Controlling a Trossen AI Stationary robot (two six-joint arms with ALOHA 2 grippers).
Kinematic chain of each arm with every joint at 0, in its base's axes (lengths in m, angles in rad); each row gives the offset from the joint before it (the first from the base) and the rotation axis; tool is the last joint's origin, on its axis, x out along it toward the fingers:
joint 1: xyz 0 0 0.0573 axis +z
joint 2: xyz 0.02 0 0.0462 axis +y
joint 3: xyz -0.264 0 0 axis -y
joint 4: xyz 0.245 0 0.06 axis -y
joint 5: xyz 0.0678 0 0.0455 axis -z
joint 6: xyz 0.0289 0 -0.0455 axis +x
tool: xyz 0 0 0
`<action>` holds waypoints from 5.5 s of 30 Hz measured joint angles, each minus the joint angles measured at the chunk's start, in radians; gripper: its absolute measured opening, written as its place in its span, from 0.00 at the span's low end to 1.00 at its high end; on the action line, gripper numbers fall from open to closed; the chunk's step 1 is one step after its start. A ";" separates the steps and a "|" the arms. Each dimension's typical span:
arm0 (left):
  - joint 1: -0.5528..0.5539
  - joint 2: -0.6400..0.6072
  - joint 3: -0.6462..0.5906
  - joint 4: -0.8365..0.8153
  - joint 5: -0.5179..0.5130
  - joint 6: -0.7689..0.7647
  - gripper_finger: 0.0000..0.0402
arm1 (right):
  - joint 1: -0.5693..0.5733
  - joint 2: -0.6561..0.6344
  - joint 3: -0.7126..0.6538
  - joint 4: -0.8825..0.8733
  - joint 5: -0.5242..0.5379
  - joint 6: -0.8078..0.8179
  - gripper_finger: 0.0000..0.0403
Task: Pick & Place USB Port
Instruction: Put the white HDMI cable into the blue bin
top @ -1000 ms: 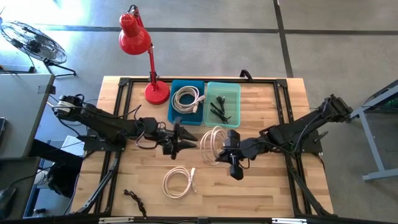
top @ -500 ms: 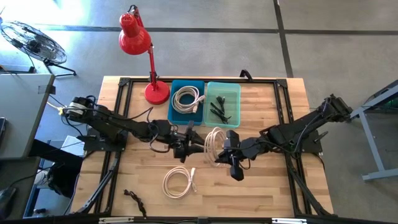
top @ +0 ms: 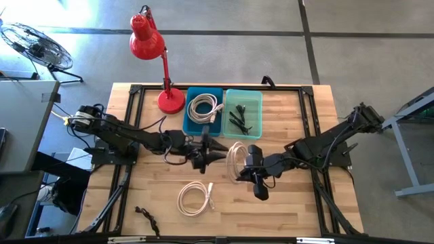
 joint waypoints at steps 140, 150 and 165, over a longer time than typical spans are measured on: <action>0.286 -0.219 0.231 -1.639 0.480 -0.702 0.55 | -0.056 -0.110 -0.243 -0.298 0.584 0.049 0.52; 0.008 -0.215 0.039 -1.304 0.173 -1.093 0.55 | -0.056 -0.110 -0.242 -0.202 0.471 0.047 0.52; -0.324 -0.138 -0.049 -1.074 -0.065 -1.342 0.55 | -0.024 -0.110 -0.242 -0.201 0.447 0.070 0.52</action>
